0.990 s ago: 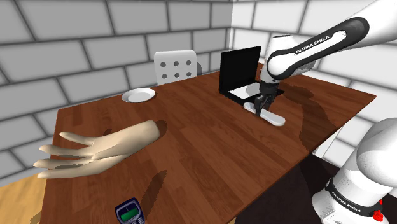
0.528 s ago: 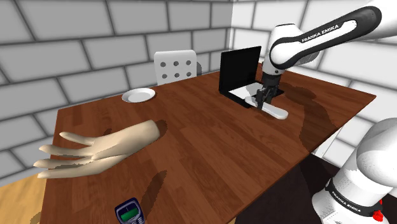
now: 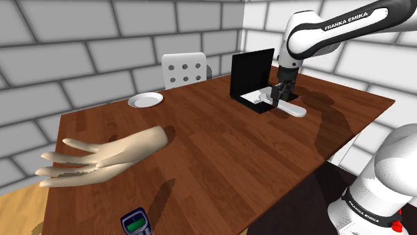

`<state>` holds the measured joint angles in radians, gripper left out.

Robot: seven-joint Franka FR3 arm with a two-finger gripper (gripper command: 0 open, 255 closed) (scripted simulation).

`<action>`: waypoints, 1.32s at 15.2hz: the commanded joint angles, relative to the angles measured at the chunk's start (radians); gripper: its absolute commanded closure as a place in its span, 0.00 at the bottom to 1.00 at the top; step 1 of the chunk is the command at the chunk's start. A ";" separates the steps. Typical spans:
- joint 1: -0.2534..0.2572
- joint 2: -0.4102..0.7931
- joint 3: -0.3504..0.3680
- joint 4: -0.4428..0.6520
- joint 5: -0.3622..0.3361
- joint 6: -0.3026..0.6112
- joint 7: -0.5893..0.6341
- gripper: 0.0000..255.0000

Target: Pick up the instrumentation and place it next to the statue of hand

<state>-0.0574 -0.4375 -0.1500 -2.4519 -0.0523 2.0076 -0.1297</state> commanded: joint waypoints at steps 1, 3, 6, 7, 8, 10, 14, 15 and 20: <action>0.001 -0.008 0.003 0.023 0.001 -0.031 0.002 1.00; 0.001 -0.014 0.005 0.045 0.001 -0.059 0.003 1.00; 0.002 -0.022 0.007 0.079 0.002 -0.102 0.004 1.00; 0.002 -0.025 0.008 0.091 0.002 -0.116 0.004 1.00; 0.002 -0.027 0.008 0.103 0.003 -0.129 0.004 1.00; 0.003 -0.030 0.010 0.127 0.003 -0.157 0.004 1.00; 0.003 -0.033 0.012 0.178 0.005 -0.211 0.005 1.00; 0.004 -0.034 0.012 0.186 0.005 -0.220 0.005 1.00; 0.052 -0.047 0.105 0.171 0.049 -0.219 0.127 1.00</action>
<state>-0.0152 -0.4865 -0.0629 -2.2883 -0.0128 1.7936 -0.0281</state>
